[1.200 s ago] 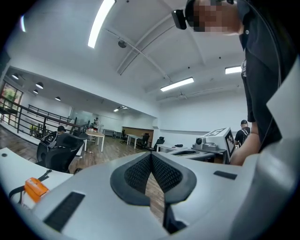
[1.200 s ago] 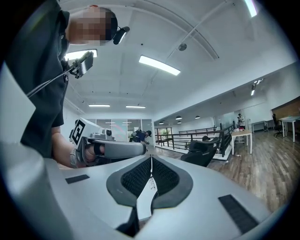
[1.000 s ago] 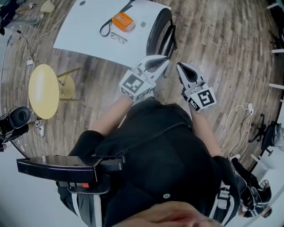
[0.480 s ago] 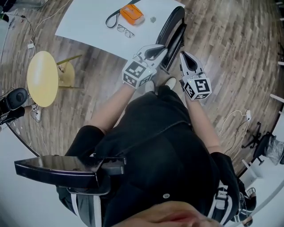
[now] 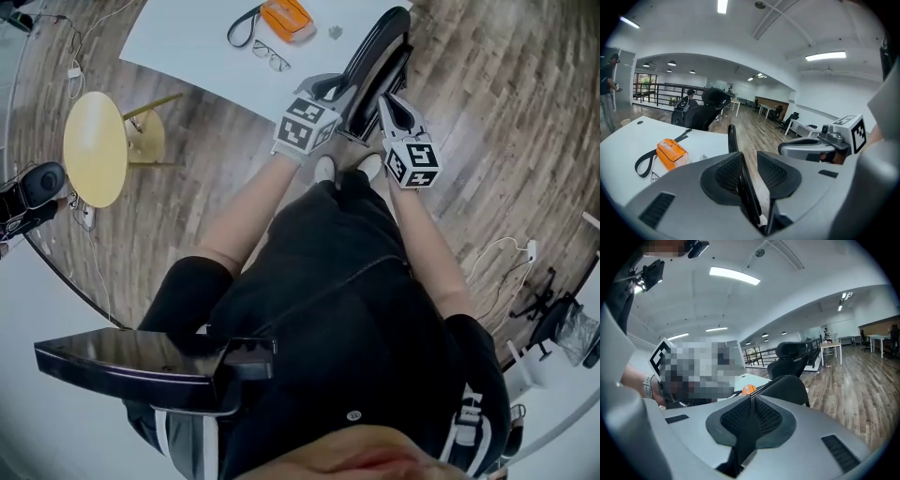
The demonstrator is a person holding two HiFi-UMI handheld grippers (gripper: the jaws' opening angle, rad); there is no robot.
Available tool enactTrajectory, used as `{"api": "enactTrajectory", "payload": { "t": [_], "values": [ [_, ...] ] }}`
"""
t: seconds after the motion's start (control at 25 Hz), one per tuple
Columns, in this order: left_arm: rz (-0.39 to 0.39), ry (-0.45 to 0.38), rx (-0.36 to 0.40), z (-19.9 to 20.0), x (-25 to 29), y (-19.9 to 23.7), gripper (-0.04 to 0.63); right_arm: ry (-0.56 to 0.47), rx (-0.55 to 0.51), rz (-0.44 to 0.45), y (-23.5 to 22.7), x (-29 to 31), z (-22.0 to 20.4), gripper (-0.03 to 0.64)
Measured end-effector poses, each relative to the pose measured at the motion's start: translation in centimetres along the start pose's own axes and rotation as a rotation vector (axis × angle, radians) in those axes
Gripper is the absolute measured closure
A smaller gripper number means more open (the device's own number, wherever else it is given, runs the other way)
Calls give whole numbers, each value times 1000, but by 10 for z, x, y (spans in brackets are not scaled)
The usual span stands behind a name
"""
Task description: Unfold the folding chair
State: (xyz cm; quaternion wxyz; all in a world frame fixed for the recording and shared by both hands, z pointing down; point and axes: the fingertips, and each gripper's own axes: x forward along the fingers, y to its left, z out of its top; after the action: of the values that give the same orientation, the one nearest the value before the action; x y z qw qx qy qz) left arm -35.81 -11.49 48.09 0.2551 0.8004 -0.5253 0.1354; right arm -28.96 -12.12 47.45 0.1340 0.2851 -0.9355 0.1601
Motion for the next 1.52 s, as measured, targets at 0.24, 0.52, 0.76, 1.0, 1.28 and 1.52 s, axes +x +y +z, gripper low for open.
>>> {"api": "enactTrajectory", "payload": {
  "t": [0.24,0.52,0.76,1.0,1.28,1.52],
  "values": [
    [39,226,-58,-31,37,23,432,36,61,-21,-25,20,-14,607],
    [42,378,-166,-48,61,34,425,106,114,-100,-57,25,-40,580],
    [50,426,-169,-52,69,32,471,153,188,-137,-79,28,-62,551],
    [87,450,-198,-50,65,30,479,210,304,-182,-94,29,-97,531],
    [54,451,-188,-46,76,-3,482,285,404,-260,-111,33,-145,482],
    [72,425,-178,-41,84,-30,483,395,423,-328,-129,35,-196,432]
  ]
}}
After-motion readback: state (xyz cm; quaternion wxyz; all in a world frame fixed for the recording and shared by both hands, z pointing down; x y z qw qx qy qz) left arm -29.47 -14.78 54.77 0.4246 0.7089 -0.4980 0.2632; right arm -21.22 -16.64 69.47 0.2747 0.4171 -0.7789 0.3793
